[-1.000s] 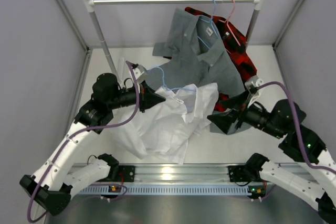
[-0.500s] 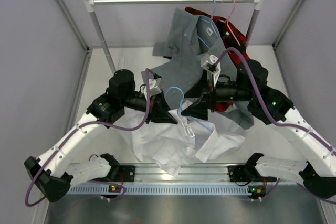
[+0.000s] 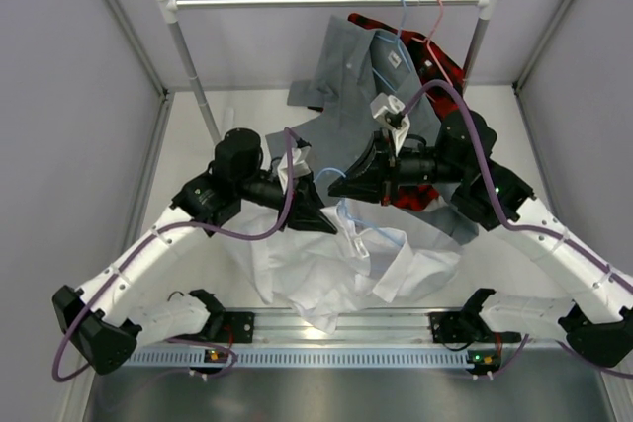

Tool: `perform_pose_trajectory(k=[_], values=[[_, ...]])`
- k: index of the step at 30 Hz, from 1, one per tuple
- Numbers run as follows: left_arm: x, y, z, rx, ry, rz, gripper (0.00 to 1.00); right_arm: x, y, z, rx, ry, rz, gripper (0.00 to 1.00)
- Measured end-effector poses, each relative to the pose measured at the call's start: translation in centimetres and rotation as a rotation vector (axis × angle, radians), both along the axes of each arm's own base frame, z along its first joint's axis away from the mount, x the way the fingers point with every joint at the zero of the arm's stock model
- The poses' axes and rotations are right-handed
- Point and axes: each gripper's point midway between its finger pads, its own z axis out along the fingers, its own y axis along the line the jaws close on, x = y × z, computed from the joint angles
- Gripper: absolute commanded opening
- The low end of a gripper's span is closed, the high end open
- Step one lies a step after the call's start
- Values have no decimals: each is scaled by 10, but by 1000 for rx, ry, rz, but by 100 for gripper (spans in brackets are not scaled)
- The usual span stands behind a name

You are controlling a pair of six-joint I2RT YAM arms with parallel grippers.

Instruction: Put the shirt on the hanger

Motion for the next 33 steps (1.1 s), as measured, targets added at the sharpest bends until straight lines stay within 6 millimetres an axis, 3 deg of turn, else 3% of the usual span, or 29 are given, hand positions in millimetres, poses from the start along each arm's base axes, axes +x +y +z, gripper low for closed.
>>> perform_pose_trajectory(k=[1, 2, 3, 4, 5, 9, 13, 15, 17, 23, 25, 27, 28, 30, 31, 33], values=[[1, 0, 0, 2, -1, 8, 6, 2, 0, 0, 3, -2, -13, 0], [2, 1, 1, 4, -3, 17, 24, 4, 0, 0, 7, -4, -29, 0], [5, 1, 2, 5, -15, 42, 70, 7, -1, 0, 12, -7, -53, 0], [6, 1, 4, 1, -33, 65, 89, 10, -3, 0, 12, -8, -80, 0], [8, 3, 11, -6, -50, 96, 97, 14, -5, -1, 10, -9, -117, 0], [23, 20, 52, -77, -188, 331, 98, 39, -24, 3, 9, -13, -338, 0], [46, 72, 92, -192, -238, 764, 97, 48, -53, 19, 50, -47, -504, 0], [49, 95, 89, -234, -218, 901, 97, 46, -65, 30, 78, -69, -551, 0], [52, 110, 74, -242, -174, 991, 98, 46, -76, 38, 93, -85, -592, 0], [80, 102, -21, -50, -1, 1082, 98, 47, -91, 61, 109, -123, -650, 0], [89, 100, -41, 7, 37, 1114, 97, 46, -91, 64, 108, -127, -650, 0], [102, 102, -53, 42, 52, 1168, 87, 46, -90, 64, 101, -129, -643, 0], [107, 102, -56, 51, 53, 1191, 61, 46, -89, 63, 95, -129, -639, 0], [118, 102, -60, 49, 58, 1233, 28, 45, -88, 60, 84, -124, -630, 0], [122, 101, -61, 47, 57, 1241, 0, 45, -87, 58, 79, -122, -625, 0], [131, 98, -60, 38, 52, 1265, 0, 44, -87, 56, 69, -121, -621, 0]])
